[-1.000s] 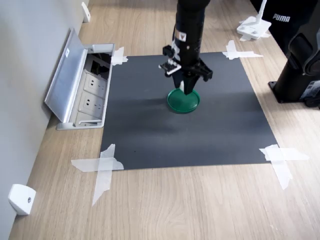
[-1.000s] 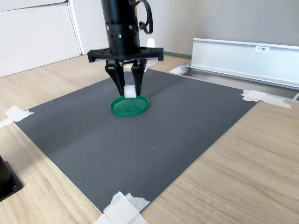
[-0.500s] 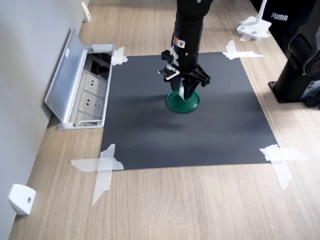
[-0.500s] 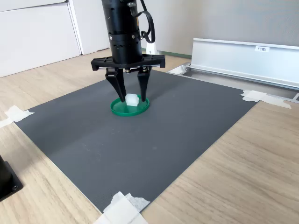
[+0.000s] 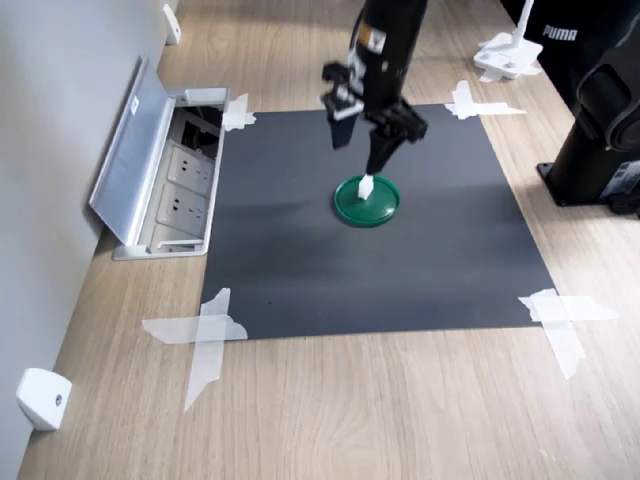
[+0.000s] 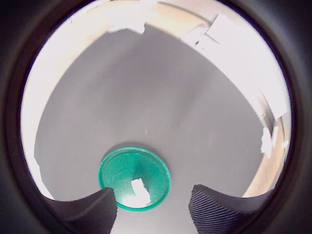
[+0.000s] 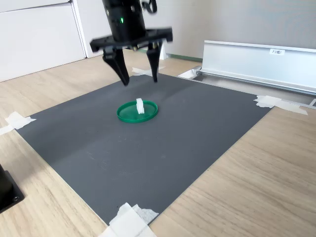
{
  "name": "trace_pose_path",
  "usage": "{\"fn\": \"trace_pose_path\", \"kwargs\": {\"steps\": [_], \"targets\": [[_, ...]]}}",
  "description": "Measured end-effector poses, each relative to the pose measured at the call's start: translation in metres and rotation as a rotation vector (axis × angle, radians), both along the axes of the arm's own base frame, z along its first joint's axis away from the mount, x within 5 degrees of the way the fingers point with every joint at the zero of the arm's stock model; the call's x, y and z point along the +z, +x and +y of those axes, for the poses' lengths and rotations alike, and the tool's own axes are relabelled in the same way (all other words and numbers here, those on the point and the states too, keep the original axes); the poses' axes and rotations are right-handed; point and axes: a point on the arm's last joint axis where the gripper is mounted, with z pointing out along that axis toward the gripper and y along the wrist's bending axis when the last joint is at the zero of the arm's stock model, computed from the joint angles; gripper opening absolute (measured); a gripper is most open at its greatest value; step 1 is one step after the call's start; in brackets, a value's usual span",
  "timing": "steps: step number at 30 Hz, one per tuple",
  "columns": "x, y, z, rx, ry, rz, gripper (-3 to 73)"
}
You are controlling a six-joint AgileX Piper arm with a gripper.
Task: Grasp a white terminal and put it on the green lid.
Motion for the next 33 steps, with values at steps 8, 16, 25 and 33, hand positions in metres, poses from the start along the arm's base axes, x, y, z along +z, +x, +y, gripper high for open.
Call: {"fn": "trace_pose_path", "kwargs": {"steps": [8,16,25,33], "targets": [[0.095,-0.018,0.001,-0.149,0.104,-0.288,23.5],[0.142,-0.070,-0.001,-0.338,0.306,-0.684,0.0],[0.111,-0.137,-0.002,-0.420,0.485,-0.909,-0.5],[0.051,-0.197,-0.002,-0.417,0.516,-0.962,-0.7]]}}
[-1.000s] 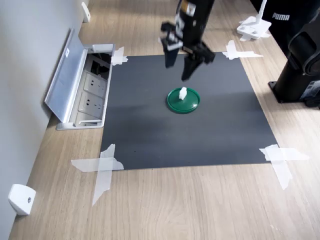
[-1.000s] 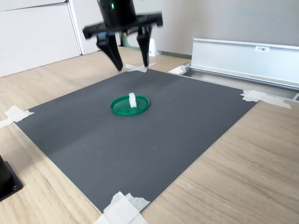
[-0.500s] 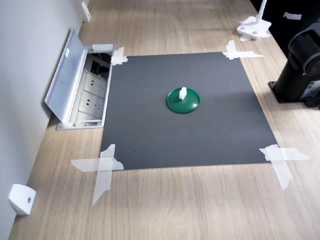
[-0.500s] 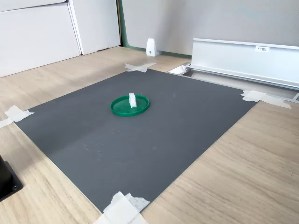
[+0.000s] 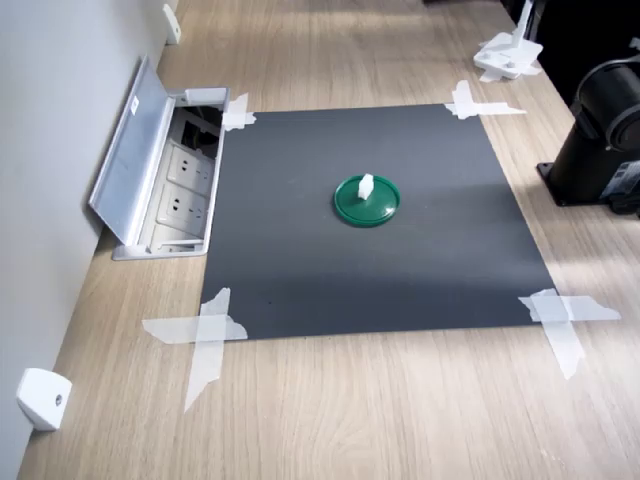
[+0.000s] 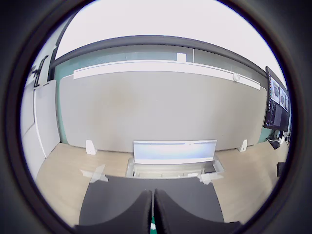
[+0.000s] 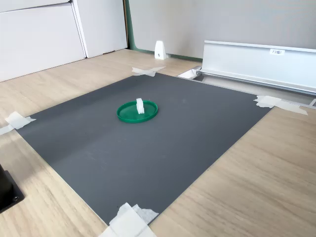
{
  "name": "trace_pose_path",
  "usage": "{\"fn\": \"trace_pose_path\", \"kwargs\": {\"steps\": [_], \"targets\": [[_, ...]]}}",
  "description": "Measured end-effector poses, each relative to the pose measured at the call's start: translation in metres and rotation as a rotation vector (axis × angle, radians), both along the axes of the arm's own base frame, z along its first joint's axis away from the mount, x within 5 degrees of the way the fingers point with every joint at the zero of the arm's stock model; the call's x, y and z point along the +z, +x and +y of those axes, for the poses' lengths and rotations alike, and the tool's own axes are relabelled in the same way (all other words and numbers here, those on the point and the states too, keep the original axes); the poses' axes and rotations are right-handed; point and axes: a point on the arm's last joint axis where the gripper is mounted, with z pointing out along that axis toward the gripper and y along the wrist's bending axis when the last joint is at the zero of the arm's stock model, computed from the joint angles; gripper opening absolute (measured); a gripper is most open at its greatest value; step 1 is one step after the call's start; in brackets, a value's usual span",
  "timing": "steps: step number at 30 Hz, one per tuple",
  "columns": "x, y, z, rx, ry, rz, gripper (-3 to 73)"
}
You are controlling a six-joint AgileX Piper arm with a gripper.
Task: Grasp a white terminal and put it on the green lid.
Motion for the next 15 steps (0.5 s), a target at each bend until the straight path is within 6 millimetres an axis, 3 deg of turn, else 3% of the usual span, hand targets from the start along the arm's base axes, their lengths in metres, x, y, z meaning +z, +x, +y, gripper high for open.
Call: {"fn": "trace_pose_path", "kwargs": {"steps": [8,15], "targets": [[-0.052,-0.033,0.001,0.010,0.046,-0.043,-0.6],[-0.077,-0.043,0.002,0.017,0.048,0.031,-0.6]]}}
